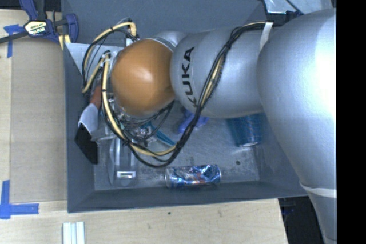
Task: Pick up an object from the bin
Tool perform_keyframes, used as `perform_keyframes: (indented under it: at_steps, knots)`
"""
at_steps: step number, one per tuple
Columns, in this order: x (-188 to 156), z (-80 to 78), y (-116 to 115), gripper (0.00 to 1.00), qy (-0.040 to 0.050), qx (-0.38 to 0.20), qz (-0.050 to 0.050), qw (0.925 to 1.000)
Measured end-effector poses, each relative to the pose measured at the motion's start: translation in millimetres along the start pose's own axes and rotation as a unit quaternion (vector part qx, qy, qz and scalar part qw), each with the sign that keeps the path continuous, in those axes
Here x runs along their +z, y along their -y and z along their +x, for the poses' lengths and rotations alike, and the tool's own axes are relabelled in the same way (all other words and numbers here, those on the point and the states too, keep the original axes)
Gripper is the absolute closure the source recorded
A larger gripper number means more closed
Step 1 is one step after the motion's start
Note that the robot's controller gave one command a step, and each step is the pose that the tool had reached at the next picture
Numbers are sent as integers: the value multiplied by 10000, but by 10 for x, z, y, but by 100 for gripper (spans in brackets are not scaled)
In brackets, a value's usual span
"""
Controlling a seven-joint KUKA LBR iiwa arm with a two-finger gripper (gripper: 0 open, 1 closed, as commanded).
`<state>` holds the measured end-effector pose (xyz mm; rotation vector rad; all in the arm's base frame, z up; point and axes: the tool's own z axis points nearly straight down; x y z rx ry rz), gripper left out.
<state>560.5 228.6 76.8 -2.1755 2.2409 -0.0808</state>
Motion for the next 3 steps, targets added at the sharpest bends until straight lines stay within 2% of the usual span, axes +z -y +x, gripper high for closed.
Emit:
perform_keyframes:
  at_steps: [1,2,3]
  knots:
    - [-118,0,-16,100,29,-8,-5,10000]
    - [-394,-30,-5,100,80,-2,21,10000]
    - [-468,-2,-8,100,70,-12,5,10000]
